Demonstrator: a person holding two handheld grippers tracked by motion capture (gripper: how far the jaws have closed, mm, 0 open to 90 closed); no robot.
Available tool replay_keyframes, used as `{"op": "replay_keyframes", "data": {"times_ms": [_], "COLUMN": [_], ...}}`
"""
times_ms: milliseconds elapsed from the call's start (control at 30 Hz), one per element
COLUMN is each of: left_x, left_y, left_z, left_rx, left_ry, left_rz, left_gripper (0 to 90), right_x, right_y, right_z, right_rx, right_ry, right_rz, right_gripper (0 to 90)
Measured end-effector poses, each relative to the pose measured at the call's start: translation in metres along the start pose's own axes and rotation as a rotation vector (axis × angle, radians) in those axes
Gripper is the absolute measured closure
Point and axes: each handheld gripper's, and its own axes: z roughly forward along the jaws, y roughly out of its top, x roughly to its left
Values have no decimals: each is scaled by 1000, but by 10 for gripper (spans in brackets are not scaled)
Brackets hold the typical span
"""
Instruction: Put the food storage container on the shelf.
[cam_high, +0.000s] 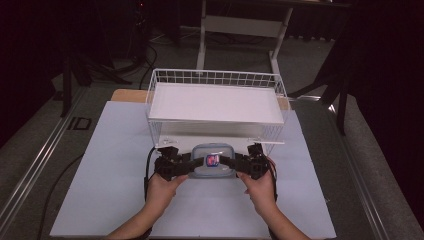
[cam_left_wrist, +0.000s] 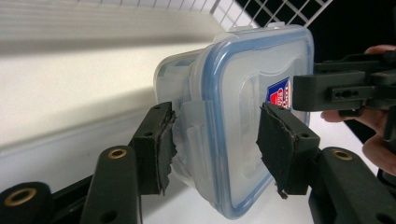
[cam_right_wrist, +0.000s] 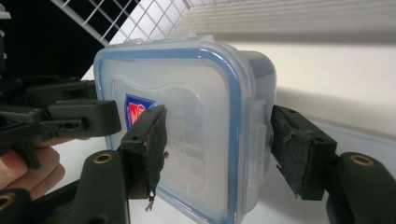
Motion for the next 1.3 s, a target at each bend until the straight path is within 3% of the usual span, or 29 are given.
{"op": "replay_keyframes", "data": {"times_ms": [467,567,933,1233,1300], "left_x": [25,30,46,53,56], "left_y": [22,24,24,23,23], "left_z": [34,40,49,57,58], "left_rx": [-4,-6,-33,-44,-51], "left_ry": [1,10,10,9,2], "left_rz": [33,23,-21,11,3], "left_gripper": [472,472,470,459,455], "right_x": [-21,-29,-37,-47,-48], "right_y": [10,7,10,14,15], "right_z": [21,28,46,52,53], "right_rx": [-50,-48,-63,-95,-98], "right_ry": [-64,-58,-62,-47,-45], "right_rz": [9,43,42,60,76], "right_gripper": [372,371,370,370,368]}}
